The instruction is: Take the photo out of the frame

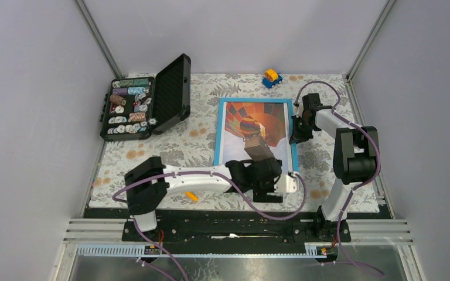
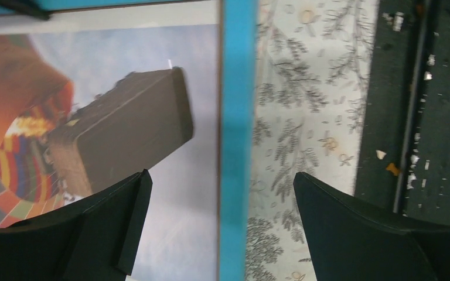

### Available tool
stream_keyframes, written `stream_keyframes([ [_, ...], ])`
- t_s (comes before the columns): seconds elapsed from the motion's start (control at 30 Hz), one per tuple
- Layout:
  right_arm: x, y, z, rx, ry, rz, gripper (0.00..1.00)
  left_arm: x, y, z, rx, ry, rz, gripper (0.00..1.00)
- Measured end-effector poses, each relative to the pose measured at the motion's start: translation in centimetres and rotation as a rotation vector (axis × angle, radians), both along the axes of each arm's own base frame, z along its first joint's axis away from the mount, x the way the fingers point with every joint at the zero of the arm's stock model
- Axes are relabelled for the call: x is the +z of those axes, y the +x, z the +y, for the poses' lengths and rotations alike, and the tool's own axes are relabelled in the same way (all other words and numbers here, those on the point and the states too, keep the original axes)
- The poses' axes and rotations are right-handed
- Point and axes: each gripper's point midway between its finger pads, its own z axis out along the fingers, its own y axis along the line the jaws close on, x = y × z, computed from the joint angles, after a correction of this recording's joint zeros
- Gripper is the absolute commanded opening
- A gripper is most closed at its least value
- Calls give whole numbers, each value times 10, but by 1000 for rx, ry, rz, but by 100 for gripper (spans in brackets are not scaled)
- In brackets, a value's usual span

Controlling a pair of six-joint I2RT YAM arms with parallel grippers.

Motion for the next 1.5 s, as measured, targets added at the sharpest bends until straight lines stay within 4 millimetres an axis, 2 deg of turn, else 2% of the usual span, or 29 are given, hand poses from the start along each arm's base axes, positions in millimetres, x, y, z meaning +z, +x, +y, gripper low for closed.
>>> stream_keyframes([
  [0.1,8,1,-1,-3,-14,-2,0,-16,-15,-5,-53,45,-5,99],
  [0.3,33,-5,-7,-12,-48,-18,0,-41,-14,-7,-54,109,15,94],
  [0.57,39,-15,-8,-18,-47,4,0,-38,-13,-24,-37,85,22,75],
  [0.67,39,-16,-7,-21,-41,12,0,-40,-11,-29,-26,89,7,72],
  [0.9,39,-21,-5,-38,-32,34,0,-52,-8,-29,18,140,-72,86],
  [1.07,39,-25,-4,-44,-21,51,0,-42,-1,-38,98,115,-248,89],
  [1.23,43,-26,-2,-46,-14,60,0,-38,-5,-42,163,96,-440,78],
  [1.33,45,-25,-2,-46,-12,60,0,-40,-6,-39,183,113,-505,63],
  [1.37,45,-25,-1,-45,-10,60,3,-39,-4,-36,192,120,-526,58],
  [1.5,50,-21,4,-38,19,48,37,-33,1,-34,223,115,-567,41],
])
